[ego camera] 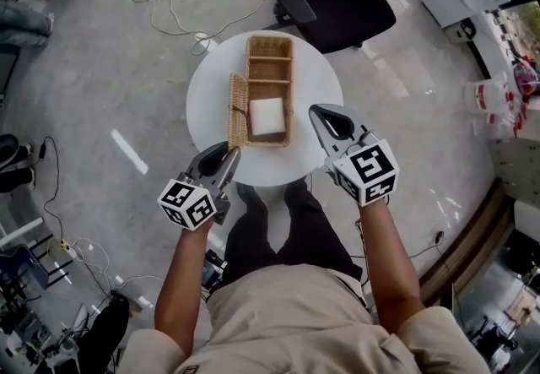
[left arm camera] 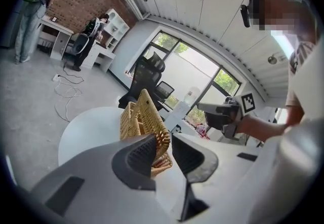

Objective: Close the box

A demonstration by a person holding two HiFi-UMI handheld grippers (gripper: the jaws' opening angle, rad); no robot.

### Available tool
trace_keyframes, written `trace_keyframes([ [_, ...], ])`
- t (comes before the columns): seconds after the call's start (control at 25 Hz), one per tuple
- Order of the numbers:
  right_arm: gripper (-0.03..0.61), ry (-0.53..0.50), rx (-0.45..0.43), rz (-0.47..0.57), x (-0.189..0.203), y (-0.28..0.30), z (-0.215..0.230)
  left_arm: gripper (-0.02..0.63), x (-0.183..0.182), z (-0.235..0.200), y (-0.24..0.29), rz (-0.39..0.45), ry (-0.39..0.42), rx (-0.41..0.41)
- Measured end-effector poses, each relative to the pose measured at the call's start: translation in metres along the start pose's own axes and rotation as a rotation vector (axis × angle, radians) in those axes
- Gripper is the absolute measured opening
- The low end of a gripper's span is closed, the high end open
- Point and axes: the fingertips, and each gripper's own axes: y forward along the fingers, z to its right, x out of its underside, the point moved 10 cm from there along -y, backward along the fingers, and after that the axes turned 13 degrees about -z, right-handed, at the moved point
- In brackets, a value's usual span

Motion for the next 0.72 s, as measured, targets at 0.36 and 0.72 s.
trace_keyframes([
  [0.36, -0.008, 0.002, 0.040, 0.024, -0.015, -0.033, 0.012, 0.089, -0.014, 0.028, 0.025, -0.078, 0.037, 0.029],
  [0.72, -0.008, 0.007, 0.090, 0.046, -0.025, -0.070, 0.029, 0.081, -0.013, 0.054, 0.059, -0.189, 0.077, 0.039],
])
